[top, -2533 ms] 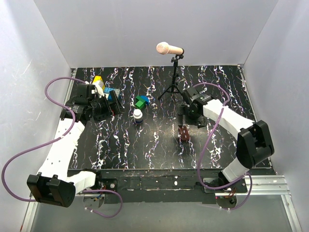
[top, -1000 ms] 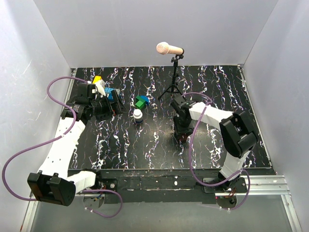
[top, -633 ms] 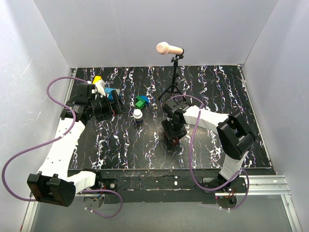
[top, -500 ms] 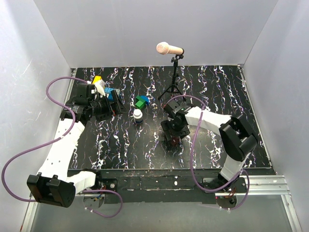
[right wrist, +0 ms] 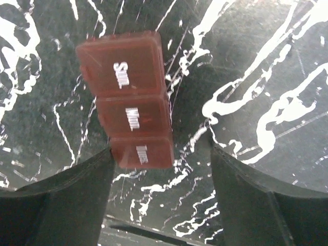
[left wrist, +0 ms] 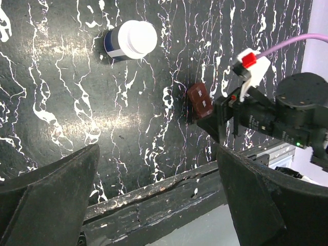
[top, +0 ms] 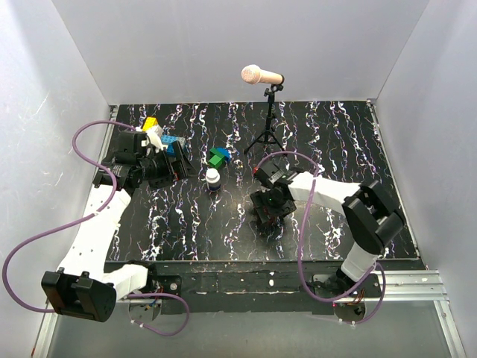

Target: Sort the pills into containers

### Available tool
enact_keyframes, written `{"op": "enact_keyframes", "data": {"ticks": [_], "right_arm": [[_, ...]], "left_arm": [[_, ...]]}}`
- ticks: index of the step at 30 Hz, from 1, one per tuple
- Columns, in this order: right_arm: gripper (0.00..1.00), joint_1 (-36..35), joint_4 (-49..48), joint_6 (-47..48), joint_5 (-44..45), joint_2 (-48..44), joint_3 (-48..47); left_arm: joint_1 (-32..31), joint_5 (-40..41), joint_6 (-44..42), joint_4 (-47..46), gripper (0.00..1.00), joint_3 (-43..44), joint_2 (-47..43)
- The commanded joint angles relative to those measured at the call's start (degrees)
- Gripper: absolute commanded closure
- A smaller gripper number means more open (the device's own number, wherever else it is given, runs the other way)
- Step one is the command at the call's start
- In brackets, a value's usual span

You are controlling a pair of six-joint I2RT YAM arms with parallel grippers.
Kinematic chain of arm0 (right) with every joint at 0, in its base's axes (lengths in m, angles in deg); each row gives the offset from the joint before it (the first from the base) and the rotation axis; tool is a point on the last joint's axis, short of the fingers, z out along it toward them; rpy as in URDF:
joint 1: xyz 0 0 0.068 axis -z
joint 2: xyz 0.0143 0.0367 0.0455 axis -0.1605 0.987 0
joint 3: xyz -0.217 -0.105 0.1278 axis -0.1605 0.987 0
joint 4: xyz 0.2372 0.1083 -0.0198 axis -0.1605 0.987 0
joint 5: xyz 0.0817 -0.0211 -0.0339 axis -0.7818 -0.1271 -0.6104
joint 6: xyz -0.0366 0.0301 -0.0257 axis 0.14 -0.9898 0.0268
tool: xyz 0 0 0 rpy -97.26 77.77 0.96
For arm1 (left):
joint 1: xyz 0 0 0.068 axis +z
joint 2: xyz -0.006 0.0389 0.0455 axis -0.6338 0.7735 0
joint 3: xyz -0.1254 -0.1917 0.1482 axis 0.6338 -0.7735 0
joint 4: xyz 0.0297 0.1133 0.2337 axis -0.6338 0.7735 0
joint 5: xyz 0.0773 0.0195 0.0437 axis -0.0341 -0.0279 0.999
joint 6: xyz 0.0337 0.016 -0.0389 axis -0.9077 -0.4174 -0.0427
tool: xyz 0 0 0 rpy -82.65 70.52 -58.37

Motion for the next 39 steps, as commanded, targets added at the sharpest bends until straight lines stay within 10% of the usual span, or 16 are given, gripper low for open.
{"op": "enact_keyframes", "data": {"ticks": [1,13,39], "right_arm": [[0.23,-0.86,-0.13,0.00,2.54,4.22,-3.86],[0.72,-2.27,1.18,-0.17,3.67,7.57,-7.29],[0.82,-2.27,9.53,4.84,-9.77,-13.78,-15.90]], "left_arm": [[0.09,-1.35,-0.42,-1.04,0.02,-0.51,-1.76],[0.09,-1.79,-0.42,-1.22,0.02,-0.60,-1.58],[-0.08,-19.36,8.18,-14.12,0.02,-6.48,-2.37]]}}
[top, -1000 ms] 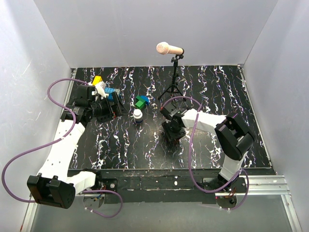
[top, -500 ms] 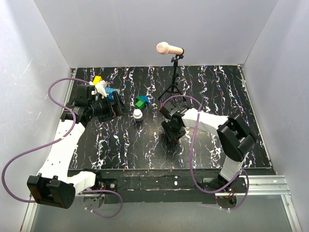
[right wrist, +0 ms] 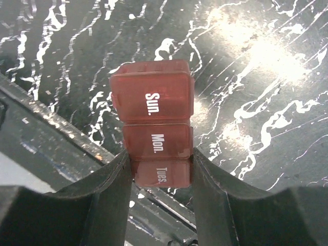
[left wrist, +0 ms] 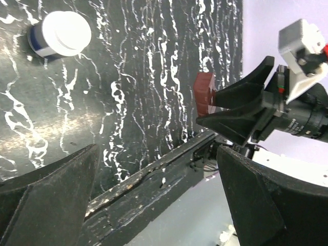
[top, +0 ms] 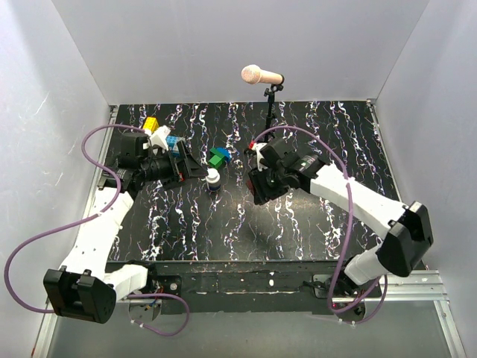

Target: Sort the pills into containers

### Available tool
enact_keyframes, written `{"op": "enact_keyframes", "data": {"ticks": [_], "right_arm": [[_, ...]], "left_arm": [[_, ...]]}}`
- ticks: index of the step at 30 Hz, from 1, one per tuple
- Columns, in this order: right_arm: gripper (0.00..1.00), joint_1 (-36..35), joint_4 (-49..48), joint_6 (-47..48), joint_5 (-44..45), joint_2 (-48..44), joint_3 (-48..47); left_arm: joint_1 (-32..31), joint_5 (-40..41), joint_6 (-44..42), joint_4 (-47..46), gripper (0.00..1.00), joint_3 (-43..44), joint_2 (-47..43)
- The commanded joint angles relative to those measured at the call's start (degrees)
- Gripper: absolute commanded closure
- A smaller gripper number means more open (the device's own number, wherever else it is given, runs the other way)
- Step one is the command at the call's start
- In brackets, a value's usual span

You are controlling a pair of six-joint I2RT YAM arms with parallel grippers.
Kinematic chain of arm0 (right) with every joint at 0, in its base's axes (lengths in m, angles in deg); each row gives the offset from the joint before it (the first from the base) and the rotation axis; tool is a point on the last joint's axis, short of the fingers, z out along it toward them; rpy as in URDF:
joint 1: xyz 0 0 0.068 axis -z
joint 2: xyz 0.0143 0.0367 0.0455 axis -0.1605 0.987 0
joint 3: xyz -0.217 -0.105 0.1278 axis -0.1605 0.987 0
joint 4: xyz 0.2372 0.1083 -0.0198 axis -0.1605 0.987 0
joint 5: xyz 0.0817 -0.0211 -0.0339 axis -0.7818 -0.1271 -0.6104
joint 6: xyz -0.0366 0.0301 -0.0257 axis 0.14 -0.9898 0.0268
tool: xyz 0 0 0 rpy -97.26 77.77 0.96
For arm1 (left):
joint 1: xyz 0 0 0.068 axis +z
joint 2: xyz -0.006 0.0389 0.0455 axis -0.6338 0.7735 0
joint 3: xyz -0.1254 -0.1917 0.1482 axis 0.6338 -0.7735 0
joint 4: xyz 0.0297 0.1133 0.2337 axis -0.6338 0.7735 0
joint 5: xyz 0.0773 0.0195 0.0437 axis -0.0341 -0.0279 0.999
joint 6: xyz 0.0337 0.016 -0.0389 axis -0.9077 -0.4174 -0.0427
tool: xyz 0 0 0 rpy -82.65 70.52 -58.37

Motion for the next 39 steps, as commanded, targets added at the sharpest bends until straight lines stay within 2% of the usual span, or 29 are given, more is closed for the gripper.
{"op": "enact_keyframes", "data": {"ticks": [1,8,15,21,27,36,39], "right_arm": [[0.82,-0.23,2.02,1.84,-5.07,-4.28,-2.38],[0.82,-0.23,2.63,1.76,-6.74,-6.48,-2.38],[0.82,-0.32,2.63,1.23,-7.27,-6.48,-2.38],[0.82,-0.23,2.63,0.88,-7.54,-6.92,-2.64],[0.82,-0.23,2.81,0.61,-7.54,-7.18,-2.46],[0.82,-0.23,2.72,0.35,-7.71,-7.53,-2.29],[0.82,-0.32,2.63,0.09,-7.97,-7.54,-2.29]], "left_arm": [[-0.26,-7.24,5.76,-7.18,0.03,-3.23,-1.93],[-4.56,-8.22,13.24,-17.99,0.03,-7.02,-1.23],[-16.06,-1.81,15.97,-23.27,0.05,-6.05,5.26],[-21.96,1.19,18.78,-29.16,0.10,-6.32,10.28],[-24.07,1.98,19.49,-31.62,0.21,-5.79,14.15],[-24.60,1.46,20.27,-34.52,0.49,-6.40,15.82],[-24.95,1.28,20.72,-35.49,0.53,-6.49,16.43]]}}
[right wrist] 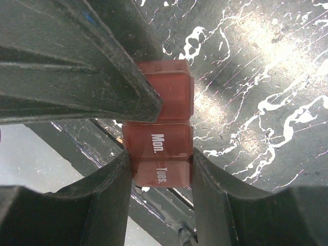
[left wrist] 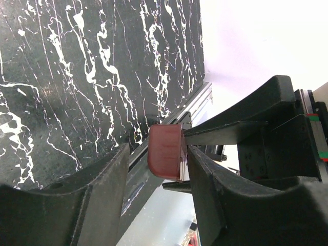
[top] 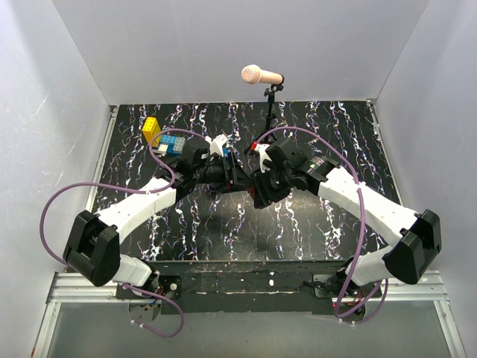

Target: Sort the pills into containers

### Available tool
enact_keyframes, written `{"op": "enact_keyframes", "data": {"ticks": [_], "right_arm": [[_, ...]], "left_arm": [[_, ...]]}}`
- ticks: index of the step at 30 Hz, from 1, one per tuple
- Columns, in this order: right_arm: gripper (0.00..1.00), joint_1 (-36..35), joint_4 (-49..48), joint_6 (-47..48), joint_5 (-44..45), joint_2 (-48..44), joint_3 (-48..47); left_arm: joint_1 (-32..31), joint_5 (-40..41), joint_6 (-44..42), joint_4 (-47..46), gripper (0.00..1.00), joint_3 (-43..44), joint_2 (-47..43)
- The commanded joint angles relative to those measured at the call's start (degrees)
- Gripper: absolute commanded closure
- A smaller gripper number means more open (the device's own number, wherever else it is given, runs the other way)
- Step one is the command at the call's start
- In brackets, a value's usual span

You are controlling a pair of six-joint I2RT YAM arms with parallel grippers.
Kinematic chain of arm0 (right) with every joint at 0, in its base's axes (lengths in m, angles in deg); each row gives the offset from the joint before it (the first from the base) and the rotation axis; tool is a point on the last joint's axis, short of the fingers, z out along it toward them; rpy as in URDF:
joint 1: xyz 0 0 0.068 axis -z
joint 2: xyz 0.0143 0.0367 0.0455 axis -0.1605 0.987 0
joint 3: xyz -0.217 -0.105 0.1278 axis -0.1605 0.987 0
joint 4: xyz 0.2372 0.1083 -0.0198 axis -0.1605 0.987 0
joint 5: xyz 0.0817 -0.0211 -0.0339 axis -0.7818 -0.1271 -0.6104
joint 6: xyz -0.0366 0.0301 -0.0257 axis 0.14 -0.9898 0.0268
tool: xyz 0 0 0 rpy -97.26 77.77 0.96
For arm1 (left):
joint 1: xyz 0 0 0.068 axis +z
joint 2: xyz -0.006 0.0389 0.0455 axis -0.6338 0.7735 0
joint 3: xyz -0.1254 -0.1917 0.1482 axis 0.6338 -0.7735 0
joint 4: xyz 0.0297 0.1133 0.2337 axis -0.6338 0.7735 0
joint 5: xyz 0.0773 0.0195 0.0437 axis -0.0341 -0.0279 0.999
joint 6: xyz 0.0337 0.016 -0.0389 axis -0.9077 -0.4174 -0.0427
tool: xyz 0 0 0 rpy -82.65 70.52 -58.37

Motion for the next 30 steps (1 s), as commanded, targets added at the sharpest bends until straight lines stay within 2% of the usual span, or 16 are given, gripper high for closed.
{"op": "enact_keyframes", "data": {"ticks": [1,7,12,15,22,24,30], "right_arm": [[0.82,-0.23,0.03,-0.16,-1.18,-2.46,-2.03],[0.81,-0.23,0.21,-0.33,-1.09,-2.55,-1.94],[0.81,-0.23,0.21,-0.68,-0.31,-2.55,-1.68],[0.80,-0.23,-0.14,-1.82,1.19,-2.82,-1.67],[0.30,-0.23,-2.95,-3.67,2.77,-4.92,-1.32],[0.23,-0.23,-3.48,-3.93,3.04,-5.71,-1.41],[0.17,-0.23,-5.15,-4.37,3.74,-8.79,-0.54]], "left_arm": [[-1.02,-0.16,0.63,-3.04,0.54,0.44,0.52],[-2.43,-0.60,0.72,-3.74,0.65,0.79,1.58],[-2.69,-0.34,0.89,-3.74,0.92,0.44,0.97],[-2.61,0.01,0.89,-3.30,1.00,0.17,0.26],[-2.69,0.71,1.25,-2.69,1.00,0.00,-1.58],[-2.69,1.85,0.72,-1.46,1.00,0.43,-2.02],[-2.69,6.42,-0.60,3.98,1.00,1.75,-3.78]]}}
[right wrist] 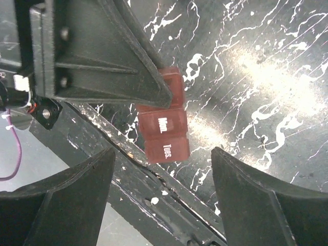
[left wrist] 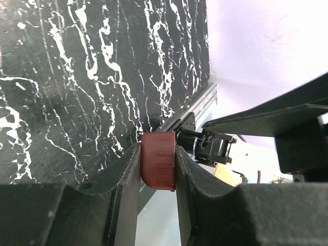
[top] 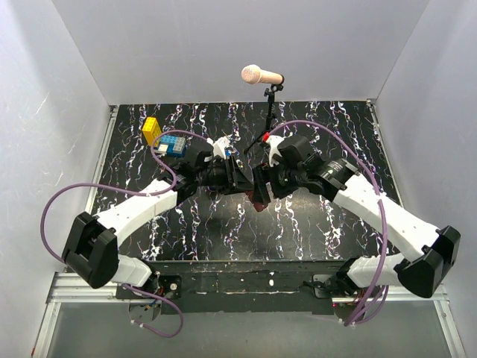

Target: Sort the pills into containers

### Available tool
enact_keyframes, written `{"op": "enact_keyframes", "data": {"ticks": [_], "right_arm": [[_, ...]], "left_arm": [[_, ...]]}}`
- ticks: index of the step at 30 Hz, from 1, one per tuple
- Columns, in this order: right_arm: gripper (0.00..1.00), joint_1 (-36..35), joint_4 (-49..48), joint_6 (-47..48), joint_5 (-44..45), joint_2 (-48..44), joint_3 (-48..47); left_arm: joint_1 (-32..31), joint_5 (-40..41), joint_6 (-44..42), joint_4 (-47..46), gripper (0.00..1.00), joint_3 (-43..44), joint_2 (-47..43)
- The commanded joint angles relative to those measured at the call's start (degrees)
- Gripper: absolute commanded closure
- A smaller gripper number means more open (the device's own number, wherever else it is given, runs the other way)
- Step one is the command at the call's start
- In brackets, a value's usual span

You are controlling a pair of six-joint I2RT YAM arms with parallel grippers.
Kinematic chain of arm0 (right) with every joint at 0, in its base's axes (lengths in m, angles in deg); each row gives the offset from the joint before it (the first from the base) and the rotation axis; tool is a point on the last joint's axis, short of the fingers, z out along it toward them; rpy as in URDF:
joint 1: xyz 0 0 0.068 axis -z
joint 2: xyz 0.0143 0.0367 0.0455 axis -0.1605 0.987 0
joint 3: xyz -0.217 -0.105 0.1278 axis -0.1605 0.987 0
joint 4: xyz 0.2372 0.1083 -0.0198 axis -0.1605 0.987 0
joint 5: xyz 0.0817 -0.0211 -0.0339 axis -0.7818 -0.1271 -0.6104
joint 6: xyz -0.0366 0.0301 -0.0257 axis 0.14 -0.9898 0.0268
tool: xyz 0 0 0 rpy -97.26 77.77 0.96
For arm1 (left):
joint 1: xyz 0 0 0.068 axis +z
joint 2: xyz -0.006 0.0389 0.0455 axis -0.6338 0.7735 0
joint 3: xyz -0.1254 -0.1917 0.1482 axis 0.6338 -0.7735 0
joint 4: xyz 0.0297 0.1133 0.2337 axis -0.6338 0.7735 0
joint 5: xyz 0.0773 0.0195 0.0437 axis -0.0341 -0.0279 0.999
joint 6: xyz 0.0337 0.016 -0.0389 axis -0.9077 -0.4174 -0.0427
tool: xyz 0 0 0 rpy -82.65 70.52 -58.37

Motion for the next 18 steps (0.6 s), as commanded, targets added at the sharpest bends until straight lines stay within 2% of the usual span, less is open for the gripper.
{"op": "enact_keyframes", "data": {"ticks": [1,5,9,13,18], "right_arm": [[0.17,-0.19,-3.58,-0.75,0.75,-3.13,-0.29],[0.17,-0.19,-5.68,-1.10,0.13,-6.02,1.46],[0.02,-0.28,-13.14,-1.62,-0.40,-13.31,6.73],[0.02,-0.19,-16.50,-1.45,1.44,-17.45,8.76],[0.02,-0.19,-16.15,-1.36,1.10,-16.59,7.10]], "left_arm": [[-0.25,4.59,-1.47,4.63,1.00,1.58,-4.24],[-0.25,8.80,-0.60,6.20,1.00,0.53,-8.10],[-0.07,13.02,0.46,8.14,1.00,-0.44,-12.67],[0.11,16.36,2.30,8.67,1.00,-1.41,-17.68],[0.19,20.50,5.11,9.99,1.00,-2.37,-23.13]]}}
